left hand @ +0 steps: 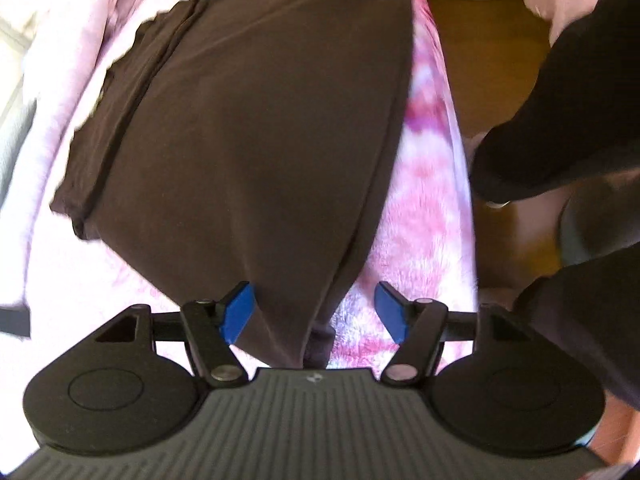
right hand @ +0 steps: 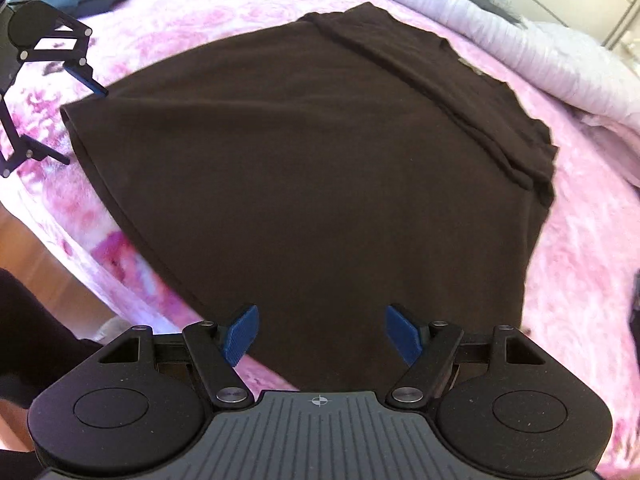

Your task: Fold clothes

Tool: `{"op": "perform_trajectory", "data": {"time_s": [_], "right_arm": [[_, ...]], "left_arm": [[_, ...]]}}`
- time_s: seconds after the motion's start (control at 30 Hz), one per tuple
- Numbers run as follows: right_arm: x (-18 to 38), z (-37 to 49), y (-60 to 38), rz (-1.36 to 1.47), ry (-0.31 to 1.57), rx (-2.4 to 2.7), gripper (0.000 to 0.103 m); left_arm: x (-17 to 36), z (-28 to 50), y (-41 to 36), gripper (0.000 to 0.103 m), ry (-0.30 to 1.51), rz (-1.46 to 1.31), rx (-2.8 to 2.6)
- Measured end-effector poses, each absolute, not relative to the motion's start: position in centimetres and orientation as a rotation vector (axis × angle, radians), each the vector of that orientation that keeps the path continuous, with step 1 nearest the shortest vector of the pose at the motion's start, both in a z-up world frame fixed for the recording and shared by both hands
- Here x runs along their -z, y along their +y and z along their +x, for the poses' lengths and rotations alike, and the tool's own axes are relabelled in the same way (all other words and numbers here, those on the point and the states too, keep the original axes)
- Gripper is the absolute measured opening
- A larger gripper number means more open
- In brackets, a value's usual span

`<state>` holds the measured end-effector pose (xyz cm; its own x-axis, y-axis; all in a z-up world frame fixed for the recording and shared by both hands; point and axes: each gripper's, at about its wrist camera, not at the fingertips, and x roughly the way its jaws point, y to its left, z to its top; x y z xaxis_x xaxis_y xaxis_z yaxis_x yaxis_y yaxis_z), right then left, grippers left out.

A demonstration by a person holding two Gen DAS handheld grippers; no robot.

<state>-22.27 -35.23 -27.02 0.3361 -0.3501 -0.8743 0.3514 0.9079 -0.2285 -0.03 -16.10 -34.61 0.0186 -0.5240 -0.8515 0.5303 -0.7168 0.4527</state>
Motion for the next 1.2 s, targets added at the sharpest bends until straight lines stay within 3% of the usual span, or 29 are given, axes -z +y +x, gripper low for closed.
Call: {"op": "perform_trajectory", "data": {"time_s": [0.07, 0.13, 0.2, 0.23, 0.43, 0.63, 0.83, 0.9, 0.97, 1.0, 1.1, 1.2], "right_arm": [[27.0, -22.5, -34.0, -0.036, 1.133, 0.491, 0.074], [27.0, -22.2, -33.0, -0.093, 1.124, 0.505, 0.074], [27.4, -21.6, -31.4, -0.181, 1.085, 0.463, 0.074], [27.6, -21.4, -30.5, -0.205, 1.057, 0.436, 0.074], [30.8, -18.3, -25.0, -0.363, 0.929, 0.3, 0.074], [34.4, -18.1, -24.5, -0.646, 0.906, 0.441, 0.074], [35.6, -25.5, -32.5, -0.68, 1.143, 0.677, 0.073], [35.7, -27.5, -34.6, -0.684, 1.212, 0.671, 0.051], [35.5, -28.5, -35.7, -0.699, 1.245, 0.635, 0.039], [35.2, -28.6, -36.0, -0.691, 1.251, 0.613, 0.026], [33.8, -28.8, -36.9, -0.656, 1.26, 0.564, 0.005], [32.0, -28.8, -37.5, -0.61, 1.264, 0.539, 0.004]], "left_arm": [[35.2, -0.4, -15.8, 0.072, -0.095, 1.544, 1.803], [34.9, -0.9, -15.4, 0.063, -0.112, 1.521, 1.797], [34.8, -0.8, -15.6, 0.015, -0.097, 1.503, 1.773], [34.9, -0.6, -15.8, 0.011, -0.095, 1.506, 1.751], [32.6, 1.4, -18.8, 0.007, 0.131, 1.342, 1.692], [31.1, 2.6, -19.3, 0.007, 0.152, 1.3, 1.707], [31.8, 2.7, -18.2, 0.007, 0.119, 1.347, 1.716], [32.2, 2.6, -18.3, 0.007, 0.112, 1.363, 1.719], [32.3, 2.6, -18.4, 0.006, 0.116, 1.371, 1.721], [32.3, 2.5, -18.5, 0.006, 0.116, 1.374, 1.72], [31.6, 2.6, -18.9, 0.005, 0.123, 1.383, 1.722], [30.4, 3.1, -19.0, 0.004, 0.112, 1.387, 1.729]]}}
